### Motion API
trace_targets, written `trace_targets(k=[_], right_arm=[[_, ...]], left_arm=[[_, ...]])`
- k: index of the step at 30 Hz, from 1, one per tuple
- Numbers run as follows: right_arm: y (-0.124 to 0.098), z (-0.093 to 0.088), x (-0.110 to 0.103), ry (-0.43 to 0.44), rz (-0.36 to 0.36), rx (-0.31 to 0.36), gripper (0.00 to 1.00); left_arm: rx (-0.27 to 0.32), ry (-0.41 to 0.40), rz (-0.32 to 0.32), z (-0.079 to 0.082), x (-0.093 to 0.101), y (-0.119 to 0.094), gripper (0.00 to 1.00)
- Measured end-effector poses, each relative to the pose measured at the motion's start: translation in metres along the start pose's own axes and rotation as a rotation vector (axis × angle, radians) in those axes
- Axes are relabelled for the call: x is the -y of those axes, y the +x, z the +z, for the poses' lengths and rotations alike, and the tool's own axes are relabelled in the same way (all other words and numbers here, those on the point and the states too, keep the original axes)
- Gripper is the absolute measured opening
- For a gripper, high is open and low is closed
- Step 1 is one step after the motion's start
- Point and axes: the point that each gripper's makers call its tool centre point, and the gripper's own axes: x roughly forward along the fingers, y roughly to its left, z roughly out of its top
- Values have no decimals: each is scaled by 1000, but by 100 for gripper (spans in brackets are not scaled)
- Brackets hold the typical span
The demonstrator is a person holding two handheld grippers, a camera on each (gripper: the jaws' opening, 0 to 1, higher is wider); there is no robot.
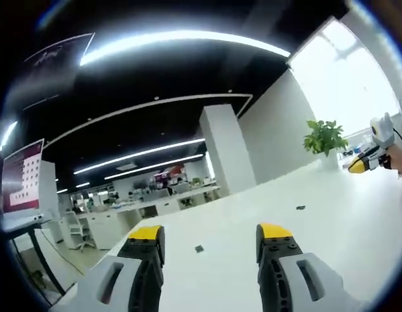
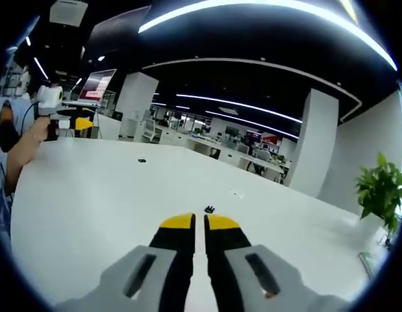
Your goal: Snap the two parts of the plastic buckle together until the buckle closes and remains connected.
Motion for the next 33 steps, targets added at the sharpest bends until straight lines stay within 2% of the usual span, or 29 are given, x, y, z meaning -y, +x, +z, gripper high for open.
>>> trace_targets(k=[7,10,13,21,29,33], right_arm=[[2,0,-7,-6,25,-2,5],[1,1,-8,-2,28,2,5],[2,2,-11,-9,41,2,5],[2,1,-12,-12,49,3,5],[3,1,-15,-30,59,-5,5],[2,1,-14,-40,55,-9,5]], left_arm=[[-25,28,22,3,-8,-3,58],[-14,8,17,11,-9,-6,58],[-9,-69,-25,18,-5,-6,57],[-6,-44,-27,37,-3,-4,57],[-65,14,-70,45,-2,13,56],[-127,25,-84,42,-11,29,56]])
